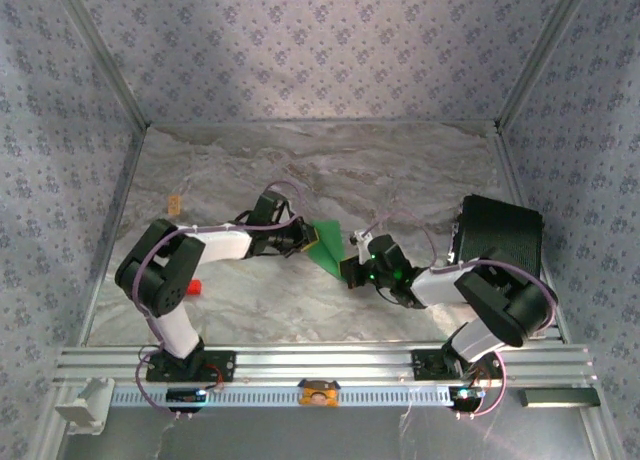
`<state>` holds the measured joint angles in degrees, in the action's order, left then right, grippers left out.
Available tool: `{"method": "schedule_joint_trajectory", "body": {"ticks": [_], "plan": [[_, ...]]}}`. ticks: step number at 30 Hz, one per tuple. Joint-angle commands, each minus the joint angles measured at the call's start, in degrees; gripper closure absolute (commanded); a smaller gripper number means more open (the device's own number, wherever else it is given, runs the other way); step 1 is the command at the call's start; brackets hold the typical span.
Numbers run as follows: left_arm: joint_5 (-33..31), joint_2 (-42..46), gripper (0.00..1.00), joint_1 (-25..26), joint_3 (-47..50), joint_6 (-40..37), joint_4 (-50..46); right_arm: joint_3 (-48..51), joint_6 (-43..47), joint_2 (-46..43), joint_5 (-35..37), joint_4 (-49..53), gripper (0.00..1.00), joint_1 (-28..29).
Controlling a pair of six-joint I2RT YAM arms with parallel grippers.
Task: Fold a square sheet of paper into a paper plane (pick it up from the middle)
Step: Fourth fold the wing at the center of the table.
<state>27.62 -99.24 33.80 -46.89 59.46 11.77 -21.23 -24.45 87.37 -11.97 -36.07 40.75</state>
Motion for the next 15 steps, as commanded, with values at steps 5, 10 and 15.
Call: {"method": "schedule_joint_trajectory", "body": {"ticks": [5, 10, 15], "plan": [[1.4, -1.9, 0.91, 0.9, -2.2, 0.0, 1.6, 1.0, -3.7, 2.1, -5.4, -3.8, 1.00, -2.3], [0.7, -1.6, 0.92, 1.1, -1.9, 0.3, 1.8, 0.8, -6.5, 3.9, -9.9, -5.8, 1.00, -4.6], [-0.5, -0.6, 0.93, 1.3, -1.3, 0.7, 2.0, -0.6, -9.5, 5.6, -13.1, -5.0, 1.00, -6.2]]}}
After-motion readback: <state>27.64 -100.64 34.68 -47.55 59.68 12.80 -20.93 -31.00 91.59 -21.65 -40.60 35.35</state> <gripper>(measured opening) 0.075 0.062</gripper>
